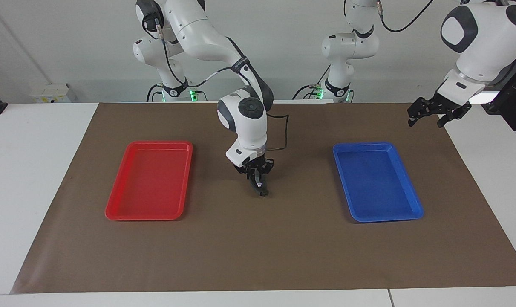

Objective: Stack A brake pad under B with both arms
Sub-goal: 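Lower the curved pad onto the small pad while the left gripper withdraws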

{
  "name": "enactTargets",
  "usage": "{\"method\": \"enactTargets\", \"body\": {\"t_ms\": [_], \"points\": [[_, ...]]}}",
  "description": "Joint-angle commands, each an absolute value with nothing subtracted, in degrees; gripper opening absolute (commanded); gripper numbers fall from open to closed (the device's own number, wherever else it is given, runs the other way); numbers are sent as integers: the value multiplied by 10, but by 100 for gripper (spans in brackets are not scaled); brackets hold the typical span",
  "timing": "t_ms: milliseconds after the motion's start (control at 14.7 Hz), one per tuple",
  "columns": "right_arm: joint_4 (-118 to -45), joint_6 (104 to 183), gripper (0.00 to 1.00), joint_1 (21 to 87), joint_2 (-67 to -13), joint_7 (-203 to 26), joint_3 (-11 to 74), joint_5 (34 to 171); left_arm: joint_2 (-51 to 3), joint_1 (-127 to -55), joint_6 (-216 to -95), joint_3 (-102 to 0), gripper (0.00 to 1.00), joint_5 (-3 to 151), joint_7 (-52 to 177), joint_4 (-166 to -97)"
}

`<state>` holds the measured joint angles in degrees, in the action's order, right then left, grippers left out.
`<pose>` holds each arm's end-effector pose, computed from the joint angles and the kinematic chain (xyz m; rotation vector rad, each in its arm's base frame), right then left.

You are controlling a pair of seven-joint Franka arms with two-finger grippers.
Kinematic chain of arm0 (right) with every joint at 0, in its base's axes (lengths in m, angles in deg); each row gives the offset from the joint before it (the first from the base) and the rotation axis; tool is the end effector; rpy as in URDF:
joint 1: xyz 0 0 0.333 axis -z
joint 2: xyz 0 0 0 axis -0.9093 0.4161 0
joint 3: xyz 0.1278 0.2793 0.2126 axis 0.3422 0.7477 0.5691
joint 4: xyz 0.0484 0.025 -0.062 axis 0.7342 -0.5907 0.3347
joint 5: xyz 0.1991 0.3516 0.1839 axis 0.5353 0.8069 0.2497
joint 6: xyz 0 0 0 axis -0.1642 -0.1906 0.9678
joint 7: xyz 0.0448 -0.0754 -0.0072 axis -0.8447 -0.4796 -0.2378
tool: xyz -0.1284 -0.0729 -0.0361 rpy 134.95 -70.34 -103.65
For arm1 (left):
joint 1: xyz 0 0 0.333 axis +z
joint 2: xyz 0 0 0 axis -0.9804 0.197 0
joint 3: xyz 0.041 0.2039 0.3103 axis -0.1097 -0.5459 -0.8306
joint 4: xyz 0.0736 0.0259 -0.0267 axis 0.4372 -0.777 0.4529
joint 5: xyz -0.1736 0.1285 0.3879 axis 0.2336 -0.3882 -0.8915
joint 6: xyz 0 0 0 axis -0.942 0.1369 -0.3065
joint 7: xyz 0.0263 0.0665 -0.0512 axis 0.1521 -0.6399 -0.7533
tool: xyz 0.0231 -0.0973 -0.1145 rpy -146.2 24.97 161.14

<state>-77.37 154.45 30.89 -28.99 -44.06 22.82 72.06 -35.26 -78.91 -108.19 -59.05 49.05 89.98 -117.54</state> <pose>0.6161 0.4070 0.2980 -3.1122 0.0934 -0.0679 0.5922 0.0454 0.6035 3.1216 -0.2123 -0.0812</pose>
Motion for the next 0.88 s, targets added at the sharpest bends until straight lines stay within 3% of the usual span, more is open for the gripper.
{"method": "enactTargets", "body": {"t_ms": [0, 340, 817], "points": [[-772, 1554, 0, 303, -285, -426, 227, 705, -318, -781, -1023, -584, 98, 489, 910, -1104], [-796, 1577, 0, 300, -289, -430, 227, 696, -357, -789, -1018, -583, 98, 491, 905, -1150], [-807, 1599, 0, 300, -290, -432, 227, 690, -357, -790, -1052, -579, 98, 491, 888, -1156]]}}
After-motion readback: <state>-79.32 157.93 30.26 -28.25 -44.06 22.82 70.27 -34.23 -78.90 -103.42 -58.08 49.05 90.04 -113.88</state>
